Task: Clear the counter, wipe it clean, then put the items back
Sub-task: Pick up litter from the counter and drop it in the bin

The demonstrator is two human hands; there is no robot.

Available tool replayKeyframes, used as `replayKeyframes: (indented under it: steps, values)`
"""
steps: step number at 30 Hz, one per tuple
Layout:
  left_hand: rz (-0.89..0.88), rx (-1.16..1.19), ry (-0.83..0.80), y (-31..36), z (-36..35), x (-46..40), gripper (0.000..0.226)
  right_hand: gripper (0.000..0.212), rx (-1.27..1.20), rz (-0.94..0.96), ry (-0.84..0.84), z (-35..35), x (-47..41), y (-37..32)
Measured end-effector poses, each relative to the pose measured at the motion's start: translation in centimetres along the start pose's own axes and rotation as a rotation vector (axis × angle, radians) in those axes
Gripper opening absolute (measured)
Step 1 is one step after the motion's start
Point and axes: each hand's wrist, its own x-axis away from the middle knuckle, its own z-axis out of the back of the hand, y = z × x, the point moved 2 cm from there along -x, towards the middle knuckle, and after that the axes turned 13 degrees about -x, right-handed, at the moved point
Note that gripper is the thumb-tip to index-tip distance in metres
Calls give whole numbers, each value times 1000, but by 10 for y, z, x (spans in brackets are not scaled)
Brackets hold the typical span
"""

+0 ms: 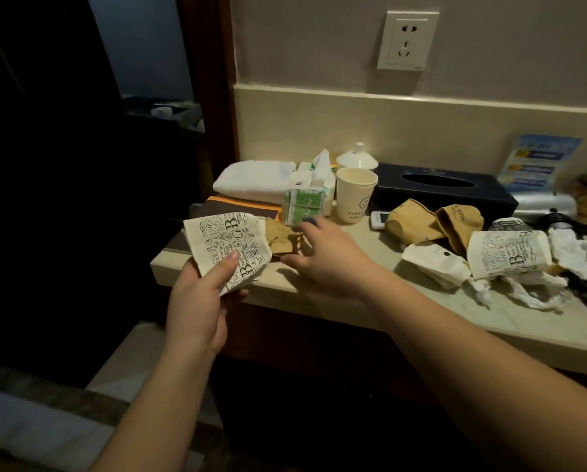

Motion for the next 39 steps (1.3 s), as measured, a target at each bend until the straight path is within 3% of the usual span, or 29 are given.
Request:
replayKeyframes:
  steps: [3, 12, 16, 21, 25, 29, 35, 39]
  values:
    - [0, -10, 24, 0, 3, -4, 22, 63, 89, 37, -37, -9, -10, 4]
    - [8, 25, 9, 2, -5, -9, 21, 28, 311, 151, 156, -8, -14, -10]
    - [7, 71, -15, 7, -16, -8, 21, 13, 47, -11, 180, 10, -5, -1]
    - [37, 98, -86, 6, -34, -2, 21, 11, -442, -137, 416, 51, 55, 20]
    - [69, 92, -224, 0, -63, 17, 27, 3, -758, -255, 611, 71, 128, 47]
    - [94, 74, -450, -8, -102, 48, 37, 4, -931, -428, 704, 74, 199, 77]
    - [143, -39, -800, -38, -164, 109, 45, 24, -979, -687, 848, 68, 299, 119]
    - [228, -103, -1043, -65, -207, 163, 47, 15, -980, -821, 948, 67, 362, 147]
